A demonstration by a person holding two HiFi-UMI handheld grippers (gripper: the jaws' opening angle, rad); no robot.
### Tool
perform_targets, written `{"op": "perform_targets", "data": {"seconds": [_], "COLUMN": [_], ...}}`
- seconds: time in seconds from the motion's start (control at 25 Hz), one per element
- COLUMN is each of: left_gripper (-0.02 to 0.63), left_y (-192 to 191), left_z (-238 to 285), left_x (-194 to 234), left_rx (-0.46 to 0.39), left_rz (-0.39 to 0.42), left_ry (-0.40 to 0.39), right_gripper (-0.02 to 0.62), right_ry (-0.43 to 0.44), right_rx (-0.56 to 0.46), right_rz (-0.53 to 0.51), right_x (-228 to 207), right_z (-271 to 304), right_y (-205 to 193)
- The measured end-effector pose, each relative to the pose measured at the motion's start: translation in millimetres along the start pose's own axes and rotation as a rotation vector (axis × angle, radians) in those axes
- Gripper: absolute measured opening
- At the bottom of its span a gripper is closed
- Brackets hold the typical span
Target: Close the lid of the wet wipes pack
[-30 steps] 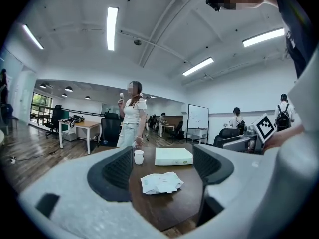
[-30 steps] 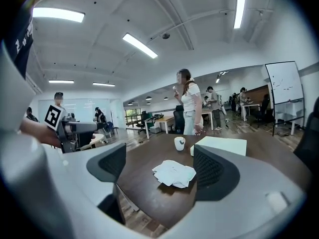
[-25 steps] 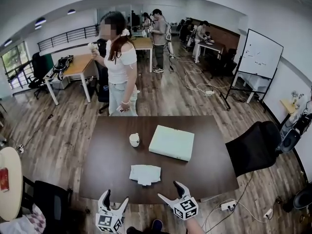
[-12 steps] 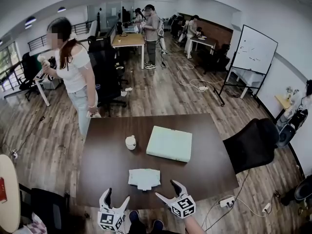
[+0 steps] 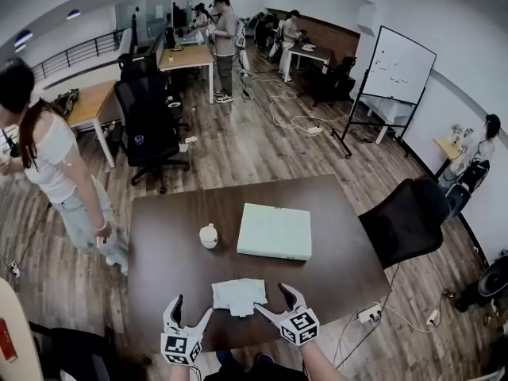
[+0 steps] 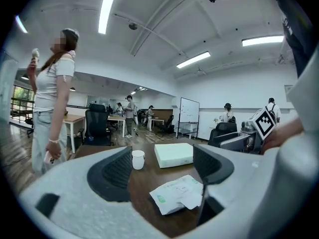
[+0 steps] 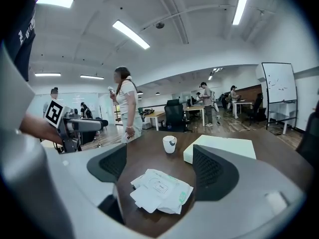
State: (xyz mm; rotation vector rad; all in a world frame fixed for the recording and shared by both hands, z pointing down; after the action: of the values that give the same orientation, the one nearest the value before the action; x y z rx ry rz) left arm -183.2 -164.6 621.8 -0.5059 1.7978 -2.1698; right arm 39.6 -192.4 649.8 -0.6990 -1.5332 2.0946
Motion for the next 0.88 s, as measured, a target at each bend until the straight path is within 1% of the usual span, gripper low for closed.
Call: {"op": "perform_targets", "data": {"seconds": [0.12, 0.28, 0.48, 0.68, 0.88], "left_gripper": [0.377, 0.378, 0.378, 0.377, 0.377], "left_y": [3.2, 3.8, 2.7, -0.1, 0.1], "left_z": [15.4, 32.4, 46.2, 52.4, 57.2], "left_x": [4.6, 13.5, 16.0, 15.9, 12.3], "left_rx": [0.0, 0.017, 0.022, 0.017, 0.016], "left_rz": [0.006, 0.015, 0.009, 0.004, 0.002], "left_ry": [-0.039, -0.06, -0.029, 0.008, 0.025], "right_gripper": [0.425, 0.425, 0.425, 0.425, 0.423], "right_ry": [-0.014, 0.008, 0.044, 0.094, 0.106], "right_rx": [0.001, 0.029, 0.04, 0.073, 0.144], "right_rz": [-0.015, -0.032, -0.02, -0.04, -0.11], "right_x": [-5.5, -5.9, -12.6, -17.0, -22.7], "right_z": [8.3, 20.3, 26.3, 37.7, 48.9], "right_y": [0.0, -7.5, -13.6, -23.2, -51.3]}}
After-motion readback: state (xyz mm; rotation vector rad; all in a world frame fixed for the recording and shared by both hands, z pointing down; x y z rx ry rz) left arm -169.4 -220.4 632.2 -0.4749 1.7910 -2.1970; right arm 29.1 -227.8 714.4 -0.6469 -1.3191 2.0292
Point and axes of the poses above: the fingertips, and each gripper's own axes: z forward along the fingers, x to its left, y out of its top, the point moved 2 cm from there along -z, backward along the fingers, and after that the axes turned 2 degrees about -x, right-handed, at the moved point
